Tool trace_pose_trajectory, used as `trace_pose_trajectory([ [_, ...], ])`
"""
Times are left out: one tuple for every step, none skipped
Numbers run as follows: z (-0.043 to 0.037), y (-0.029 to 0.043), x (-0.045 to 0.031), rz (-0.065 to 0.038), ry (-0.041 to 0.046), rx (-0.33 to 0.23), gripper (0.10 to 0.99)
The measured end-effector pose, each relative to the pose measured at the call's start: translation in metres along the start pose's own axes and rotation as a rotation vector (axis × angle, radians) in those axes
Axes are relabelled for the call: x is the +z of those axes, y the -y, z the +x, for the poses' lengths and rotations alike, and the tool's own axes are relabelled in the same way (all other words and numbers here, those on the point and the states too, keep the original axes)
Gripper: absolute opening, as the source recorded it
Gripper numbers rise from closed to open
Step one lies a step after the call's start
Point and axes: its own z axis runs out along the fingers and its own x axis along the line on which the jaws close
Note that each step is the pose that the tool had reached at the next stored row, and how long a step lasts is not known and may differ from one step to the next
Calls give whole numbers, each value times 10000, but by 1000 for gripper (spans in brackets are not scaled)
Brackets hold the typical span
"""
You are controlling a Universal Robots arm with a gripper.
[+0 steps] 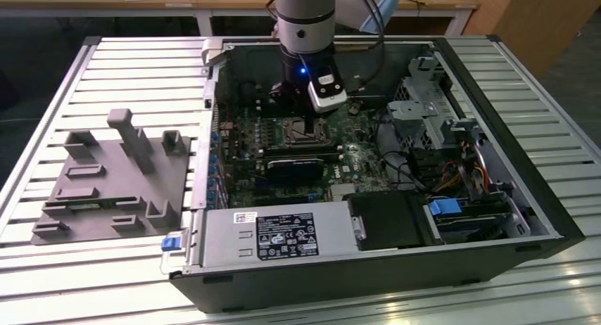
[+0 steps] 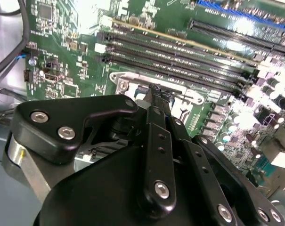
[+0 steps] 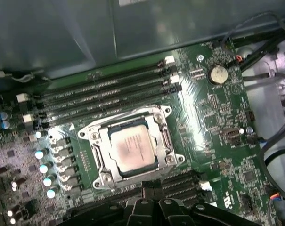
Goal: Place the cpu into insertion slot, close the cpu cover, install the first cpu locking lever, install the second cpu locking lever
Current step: 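Install the second cpu locking lever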
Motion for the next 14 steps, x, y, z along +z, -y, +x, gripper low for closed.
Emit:
trace_pose_trajectory([
  [-4, 15, 1, -1, 0, 0, 102],
  [-9, 29, 0, 0, 0, 0, 102],
  [-12, 39, 1, -1, 0, -1, 102],
  [-13, 48, 1, 0, 0, -5, 102],
  [-12, 57, 1, 0, -1, -11, 102],
  [-11, 64, 2, -2, 0, -25, 102],
  [-7, 71, 3, -6, -1, -54, 102],
  [-2, 78, 4, -12, -1, -108, 102],
  [2, 83, 4, -18, -3, -179, 102],
  [4, 87, 5, -26, -4, -255, 102],
  [6, 92, 6, -34, -5, -331, 102],
  [8, 96, 6, -43, -6, -415, 102],
  [10, 100, 7, -52, -7, -498, 102],
  [12, 104, 7, -60, -8, -578, 102],
])
